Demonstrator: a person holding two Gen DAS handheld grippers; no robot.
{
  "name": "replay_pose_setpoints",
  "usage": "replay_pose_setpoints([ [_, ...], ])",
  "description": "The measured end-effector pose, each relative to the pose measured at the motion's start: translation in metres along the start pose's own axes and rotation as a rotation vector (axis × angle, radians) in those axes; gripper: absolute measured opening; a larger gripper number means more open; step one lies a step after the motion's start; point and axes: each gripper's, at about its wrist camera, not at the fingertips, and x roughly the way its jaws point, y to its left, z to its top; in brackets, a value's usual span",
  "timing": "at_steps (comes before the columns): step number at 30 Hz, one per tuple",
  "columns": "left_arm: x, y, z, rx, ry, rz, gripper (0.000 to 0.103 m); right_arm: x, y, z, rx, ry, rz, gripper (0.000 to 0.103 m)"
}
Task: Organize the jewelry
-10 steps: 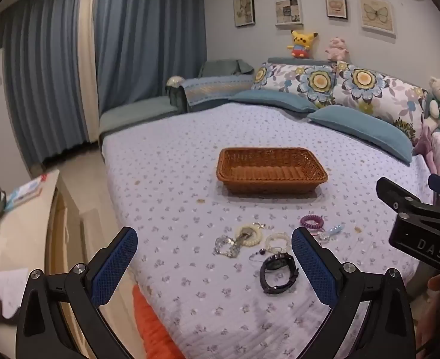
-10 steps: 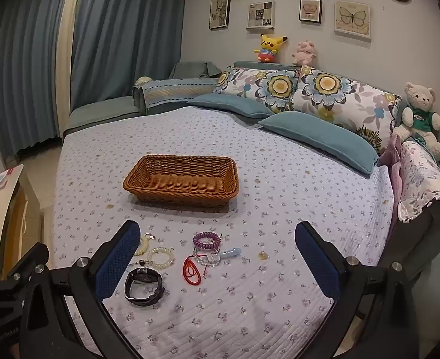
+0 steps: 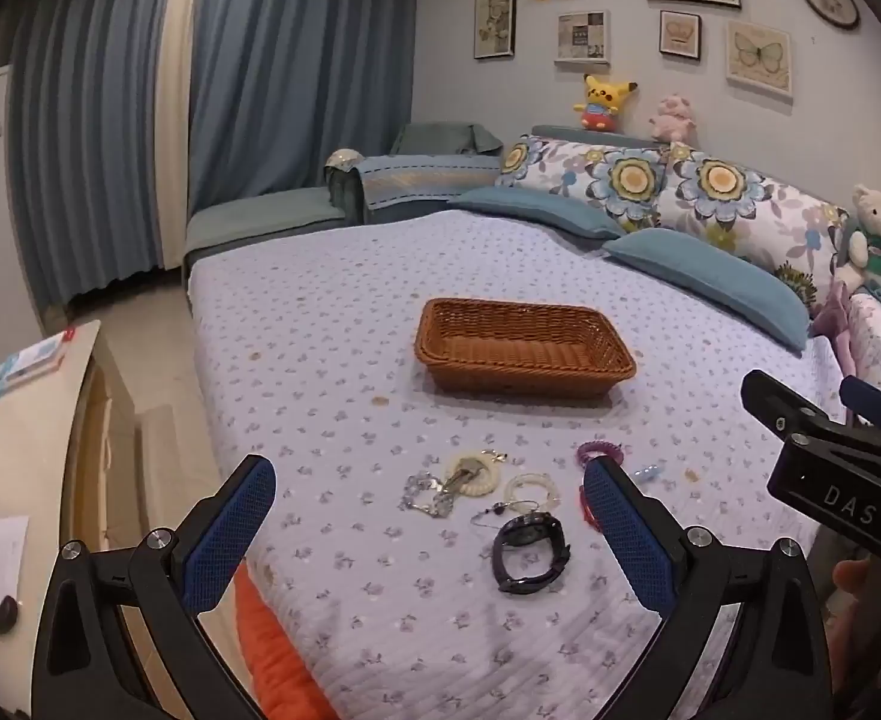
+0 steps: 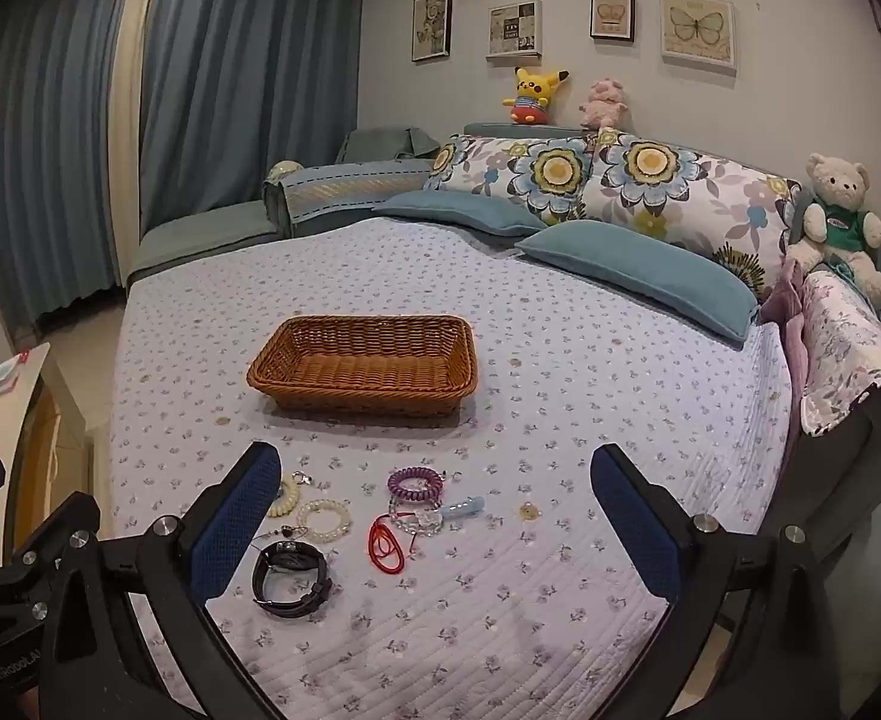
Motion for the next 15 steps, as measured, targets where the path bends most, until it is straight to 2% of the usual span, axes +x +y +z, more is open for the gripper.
replay_pose_setpoints([
  [3,0.0002,-0.0052,0.0015,0.02,-0.013,0.025,0.102,0.0024,0.0,0.0012,-0.005,0.004,-0.006,0.103],
  [15,0.0,-0.0105,-0.0023,0.043,-0.02,0.02,0.102,0.0037,0.0063,0.0,0.002,0.014,-0.003,0.103],
])
